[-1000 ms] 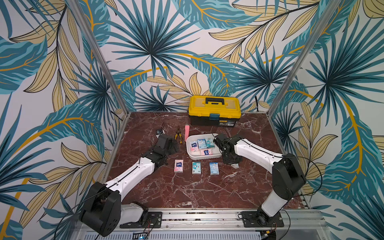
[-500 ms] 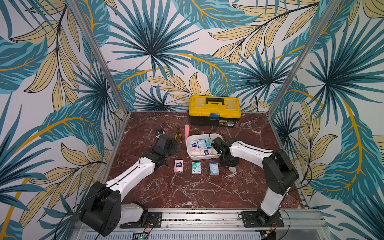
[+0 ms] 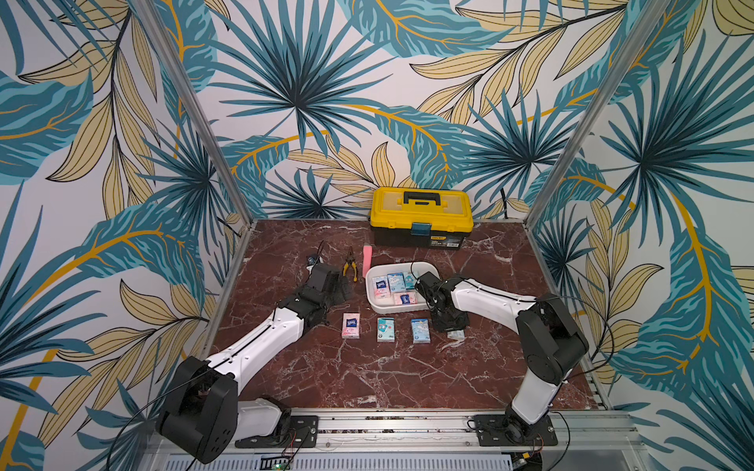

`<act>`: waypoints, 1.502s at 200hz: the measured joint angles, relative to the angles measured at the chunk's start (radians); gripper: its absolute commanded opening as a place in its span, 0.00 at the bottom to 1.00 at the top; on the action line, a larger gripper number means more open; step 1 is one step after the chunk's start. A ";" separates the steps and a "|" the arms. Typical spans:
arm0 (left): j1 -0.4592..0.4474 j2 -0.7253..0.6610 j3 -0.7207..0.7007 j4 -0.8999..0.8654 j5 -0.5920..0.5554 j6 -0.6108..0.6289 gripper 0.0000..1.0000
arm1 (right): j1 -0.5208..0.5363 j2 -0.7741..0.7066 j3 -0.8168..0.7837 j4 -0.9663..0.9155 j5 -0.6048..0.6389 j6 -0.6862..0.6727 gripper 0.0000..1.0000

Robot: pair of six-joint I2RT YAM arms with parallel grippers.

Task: Take the pocket tissues out of the storage box
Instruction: Place the pocket tissues at the center of the board, then pick up the pocket tissues from the storage box.

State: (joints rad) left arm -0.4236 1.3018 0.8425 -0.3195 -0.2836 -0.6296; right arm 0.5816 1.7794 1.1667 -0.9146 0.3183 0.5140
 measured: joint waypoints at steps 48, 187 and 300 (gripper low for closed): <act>0.000 0.000 0.088 -0.039 0.011 0.016 1.00 | 0.000 -0.091 0.026 -0.017 -0.017 0.005 0.58; -0.169 0.318 0.583 -0.385 0.045 -0.086 1.00 | -0.026 -0.327 0.188 -0.029 0.139 -0.119 0.97; -0.244 0.674 0.873 -0.516 0.110 -0.192 0.91 | -0.175 -0.736 -0.102 0.211 -0.014 -0.186 0.99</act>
State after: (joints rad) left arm -0.6678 1.9755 1.7153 -0.8356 -0.1738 -0.8219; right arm 0.4061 1.0431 1.0649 -0.7040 0.3038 0.3279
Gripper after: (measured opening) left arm 0.923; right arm 0.992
